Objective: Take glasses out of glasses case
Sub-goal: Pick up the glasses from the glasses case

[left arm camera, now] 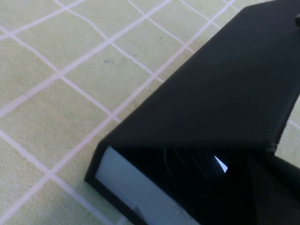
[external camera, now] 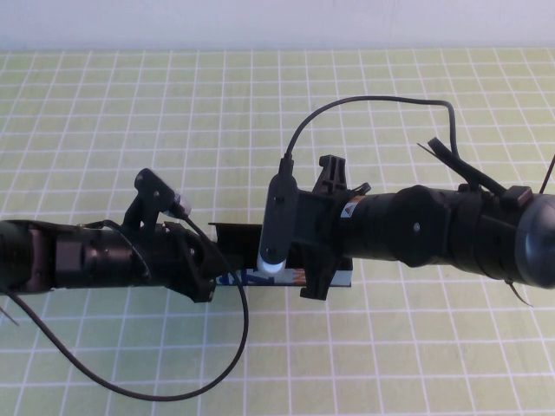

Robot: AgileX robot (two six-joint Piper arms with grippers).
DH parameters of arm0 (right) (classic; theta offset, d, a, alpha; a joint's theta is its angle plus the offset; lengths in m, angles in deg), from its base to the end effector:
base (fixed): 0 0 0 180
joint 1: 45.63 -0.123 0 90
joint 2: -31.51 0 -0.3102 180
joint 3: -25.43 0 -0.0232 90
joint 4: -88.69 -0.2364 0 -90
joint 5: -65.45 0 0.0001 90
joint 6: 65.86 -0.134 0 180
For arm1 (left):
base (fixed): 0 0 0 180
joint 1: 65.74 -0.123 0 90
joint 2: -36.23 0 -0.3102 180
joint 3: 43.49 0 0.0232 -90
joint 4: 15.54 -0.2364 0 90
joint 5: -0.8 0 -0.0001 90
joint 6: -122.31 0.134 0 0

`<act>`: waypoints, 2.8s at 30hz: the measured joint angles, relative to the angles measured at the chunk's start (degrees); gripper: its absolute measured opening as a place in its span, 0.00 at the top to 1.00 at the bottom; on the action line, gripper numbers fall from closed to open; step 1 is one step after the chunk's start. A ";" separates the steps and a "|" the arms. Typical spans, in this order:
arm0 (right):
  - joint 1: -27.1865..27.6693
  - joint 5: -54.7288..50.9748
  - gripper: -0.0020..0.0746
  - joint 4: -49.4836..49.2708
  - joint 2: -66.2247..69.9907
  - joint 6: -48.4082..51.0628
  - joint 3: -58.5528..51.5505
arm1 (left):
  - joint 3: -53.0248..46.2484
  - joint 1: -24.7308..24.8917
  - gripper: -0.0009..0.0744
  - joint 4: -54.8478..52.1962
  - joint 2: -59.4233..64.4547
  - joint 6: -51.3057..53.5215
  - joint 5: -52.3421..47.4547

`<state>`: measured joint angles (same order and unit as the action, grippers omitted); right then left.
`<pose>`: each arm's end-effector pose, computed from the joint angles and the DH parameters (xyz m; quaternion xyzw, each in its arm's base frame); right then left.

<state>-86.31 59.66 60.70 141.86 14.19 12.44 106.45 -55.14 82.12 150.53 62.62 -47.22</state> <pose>0.3165 0.2805 0.2200 -0.6594 0.6130 -0.0223 0.4346 0.3231 -0.1610 0.1621 0.3623 0.7821 -0.3470 0.3697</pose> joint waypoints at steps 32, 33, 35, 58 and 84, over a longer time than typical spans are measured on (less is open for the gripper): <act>0.00 0.00 0.79 -3.26 -0.66 0.00 0.00 | 2.85 -2.71 0.99 0.96 3.26 2.43 -2.34; 0.00 0.00 0.73 -4.48 -1.25 0.00 0.00 | 2.92 -2.71 0.99 0.96 3.26 2.43 -2.34; 0.00 -0.37 0.63 -7.55 -3.13 0.00 -0.10 | 2.92 -2.71 0.99 0.96 3.26 2.43 -2.34; 0.00 -16.08 0.99 3.32 -2.33 -51.89 -0.10 | 2.92 -2.71 0.99 0.96 3.26 0.51 -2.59; 6.88 -8.20 1.00 2.17 7.47 -52.71 12.76 | 2.92 -2.71 0.99 0.96 3.26 0.31 -2.71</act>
<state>-79.43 51.46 62.88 149.33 -38.52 25.20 109.37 -57.85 83.08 153.80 62.92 -49.92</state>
